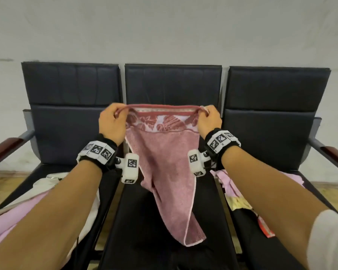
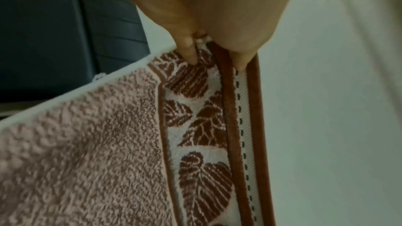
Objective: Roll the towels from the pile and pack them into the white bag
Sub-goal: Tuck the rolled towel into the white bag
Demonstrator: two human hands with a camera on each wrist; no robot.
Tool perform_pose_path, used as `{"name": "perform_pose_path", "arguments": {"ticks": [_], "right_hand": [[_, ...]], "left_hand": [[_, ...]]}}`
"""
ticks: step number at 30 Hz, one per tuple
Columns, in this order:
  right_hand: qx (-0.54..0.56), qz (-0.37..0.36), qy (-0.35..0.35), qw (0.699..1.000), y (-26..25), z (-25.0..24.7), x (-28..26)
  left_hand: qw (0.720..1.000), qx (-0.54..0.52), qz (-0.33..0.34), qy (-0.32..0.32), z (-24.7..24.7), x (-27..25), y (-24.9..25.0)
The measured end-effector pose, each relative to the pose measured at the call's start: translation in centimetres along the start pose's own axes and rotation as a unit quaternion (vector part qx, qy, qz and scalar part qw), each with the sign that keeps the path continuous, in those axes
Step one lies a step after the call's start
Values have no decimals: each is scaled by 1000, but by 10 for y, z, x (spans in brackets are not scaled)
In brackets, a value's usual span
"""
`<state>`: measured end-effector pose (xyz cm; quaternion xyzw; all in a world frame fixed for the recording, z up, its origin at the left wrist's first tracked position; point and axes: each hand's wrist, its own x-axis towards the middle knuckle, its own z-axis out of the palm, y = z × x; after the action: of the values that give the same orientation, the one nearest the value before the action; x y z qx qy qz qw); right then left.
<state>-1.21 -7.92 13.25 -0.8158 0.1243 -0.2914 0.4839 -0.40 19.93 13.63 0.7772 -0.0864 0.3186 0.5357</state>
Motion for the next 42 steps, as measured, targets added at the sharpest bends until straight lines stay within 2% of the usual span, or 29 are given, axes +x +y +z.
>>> {"name": "perform_pose_path", "arguments": {"ticks": [3, 5, 8, 11, 14, 16, 18, 21, 25, 28, 30, 32, 35, 40, 42], "right_hand": [[63, -118, 74, 988, -50, -14, 23], [74, -168, 87, 979, -77, -23, 35], [91, -211, 92, 969, -95, -31, 42], [60, -208, 65, 974, -77, -30, 38], [12, -191, 30, 981, -29, -24, 20], [-38, -163, -38, 985, 9, -21, 4], [-117, -140, -146, 972, 48, -23, -13], [-205, -98, -266, 937, 97, -29, -45], [-244, -46, -315, 916, 152, -32, -91], [-267, -20, -353, 896, 192, -28, -123], [-268, -11, -368, 890, 214, -26, -145], [-260, -21, -377, 888, 235, -24, -167], [-262, -37, -404, 876, 265, -23, -202], [-287, -51, -455, 841, 302, -27, -251], [-293, -65, -480, 824, 310, -30, -265]], "left_hand": [[993, -54, 71, 75, -15, 26, 41], [987, -63, 93, 113, -23, 35, 57], [986, -50, 96, 123, -31, 39, 62], [991, -36, 89, 93, -33, 32, 51], [998, 16, 49, 31, -28, 12, 25], [997, 71, 3, -22, -23, -8, -5], [988, 126, -51, -73, -20, -34, -37], [963, 182, -106, -170, -15, -80, -73], [914, 251, -123, -293, -9, -143, -106], [887, 278, -119, -350, -12, -185, -133], [879, 269, -120, -375, -18, -208, -146], [864, 265, -113, -414, -23, -231, -155], [806, 328, -110, -481, -33, -266, -168], [733, 394, -102, -545, -46, -319, -192], [714, 419, -85, -554, -47, -330, -190]]}}
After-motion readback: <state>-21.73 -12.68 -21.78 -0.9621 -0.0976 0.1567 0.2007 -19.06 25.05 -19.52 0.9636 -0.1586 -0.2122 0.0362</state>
